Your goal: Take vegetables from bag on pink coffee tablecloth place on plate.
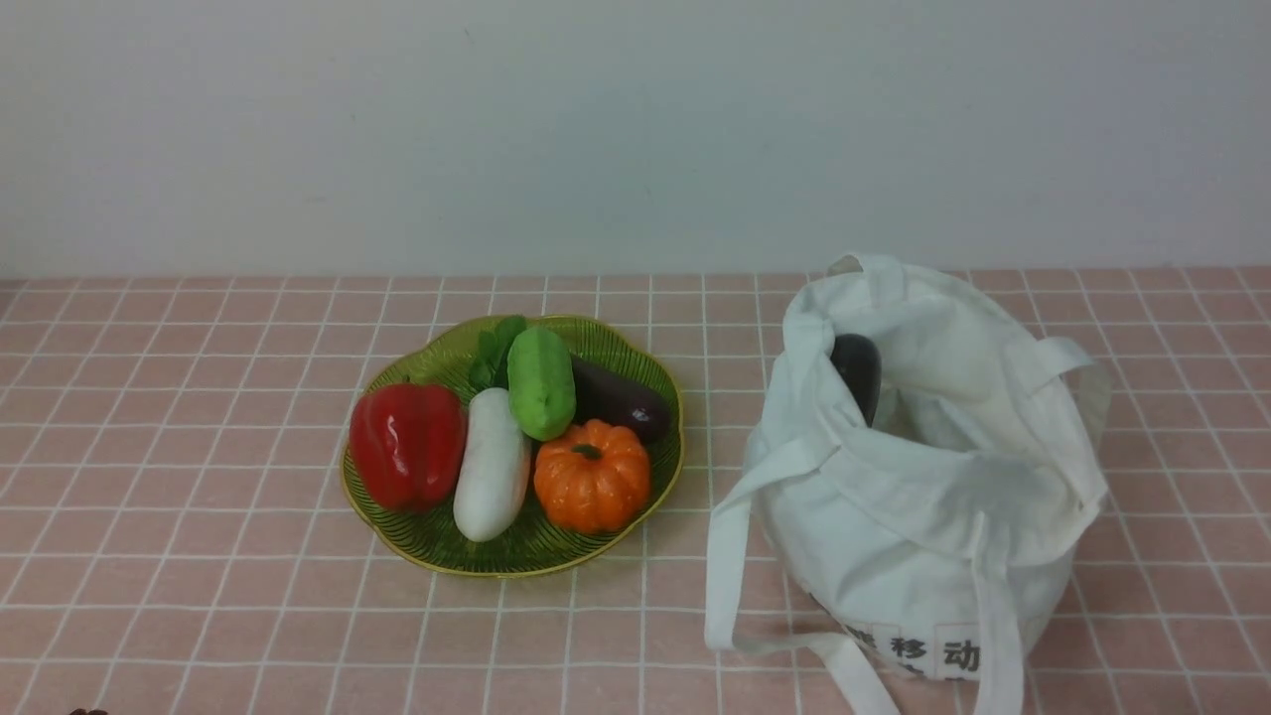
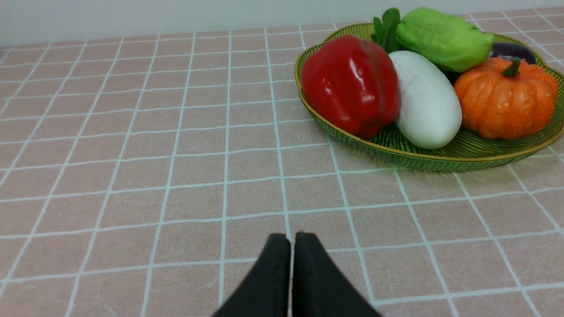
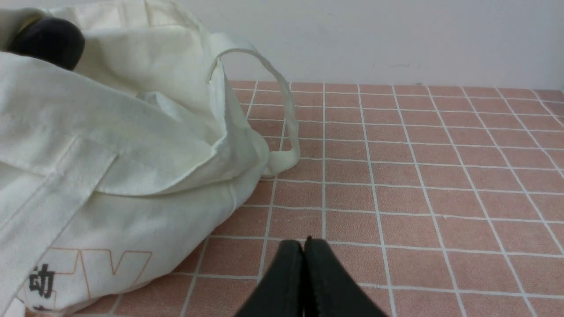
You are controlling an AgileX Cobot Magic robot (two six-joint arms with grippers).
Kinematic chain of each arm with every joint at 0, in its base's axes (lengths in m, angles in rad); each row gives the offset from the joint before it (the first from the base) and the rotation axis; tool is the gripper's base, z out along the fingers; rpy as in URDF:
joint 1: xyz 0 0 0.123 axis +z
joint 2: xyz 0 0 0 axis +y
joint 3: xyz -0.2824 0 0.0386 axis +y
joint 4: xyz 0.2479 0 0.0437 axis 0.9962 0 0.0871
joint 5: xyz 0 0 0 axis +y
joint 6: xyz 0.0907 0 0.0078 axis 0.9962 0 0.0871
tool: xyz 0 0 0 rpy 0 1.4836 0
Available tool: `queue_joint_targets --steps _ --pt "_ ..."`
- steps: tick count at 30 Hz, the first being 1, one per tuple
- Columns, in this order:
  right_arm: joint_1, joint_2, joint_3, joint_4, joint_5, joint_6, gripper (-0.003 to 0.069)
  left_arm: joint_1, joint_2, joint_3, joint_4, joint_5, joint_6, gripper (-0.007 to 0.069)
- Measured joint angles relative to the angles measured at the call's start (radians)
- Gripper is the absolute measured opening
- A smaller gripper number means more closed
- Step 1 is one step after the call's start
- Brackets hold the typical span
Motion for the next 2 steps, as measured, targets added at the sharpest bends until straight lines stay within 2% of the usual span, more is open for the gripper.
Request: queue_joint_targets --steps 2 --pt "0.0 0.0 0.0 0.0 0.0 -0.001 -0.0015 0.0 0.0 0.0 0.0 0.0 0.0 -0.0006"
